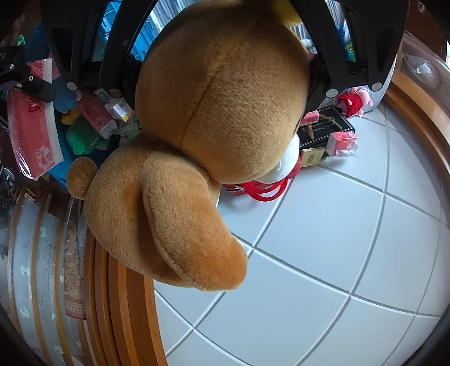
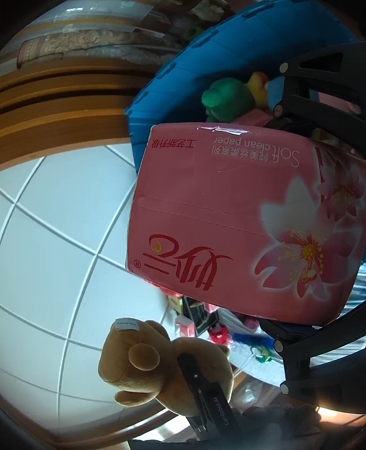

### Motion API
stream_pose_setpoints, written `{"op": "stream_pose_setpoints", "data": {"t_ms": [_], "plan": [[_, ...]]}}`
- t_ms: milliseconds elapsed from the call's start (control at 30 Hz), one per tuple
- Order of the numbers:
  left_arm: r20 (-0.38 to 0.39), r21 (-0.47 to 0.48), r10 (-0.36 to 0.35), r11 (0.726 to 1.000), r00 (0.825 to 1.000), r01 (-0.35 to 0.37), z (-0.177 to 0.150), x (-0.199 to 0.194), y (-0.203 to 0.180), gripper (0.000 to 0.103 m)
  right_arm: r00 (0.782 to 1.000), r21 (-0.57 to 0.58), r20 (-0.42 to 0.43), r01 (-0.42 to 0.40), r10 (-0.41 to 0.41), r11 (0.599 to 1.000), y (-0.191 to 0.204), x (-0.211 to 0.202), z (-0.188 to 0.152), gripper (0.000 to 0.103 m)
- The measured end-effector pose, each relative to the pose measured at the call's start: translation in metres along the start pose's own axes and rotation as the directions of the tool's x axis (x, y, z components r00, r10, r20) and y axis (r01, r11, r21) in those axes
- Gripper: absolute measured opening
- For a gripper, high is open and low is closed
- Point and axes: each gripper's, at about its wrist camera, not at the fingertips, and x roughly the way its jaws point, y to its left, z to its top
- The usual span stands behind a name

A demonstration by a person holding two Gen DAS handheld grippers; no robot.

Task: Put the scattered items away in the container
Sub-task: 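Carry the teddy bear with the left tool while the right tool carries the tissue pack to the bin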

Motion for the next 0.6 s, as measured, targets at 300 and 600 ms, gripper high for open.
{"op": "stream_pose_setpoints", "data": {"t_ms": [300,600], "plan": [[-0.053,0.071,-0.099,0.992,0.994,0.103,0.023,0.048,-0.055,0.085,0.996,0.108,-0.013,0.092,-0.091,0.99,-0.055,-0.005,-0.015,0.095],[-0.072,0.144,-0.163,0.975,0.984,0.172,0.066,0.101,-0.126,0.085,0.987,0.157,-0.029,0.159,-0.157,0.975,-0.087,-0.011,-0.017,0.095]]}}
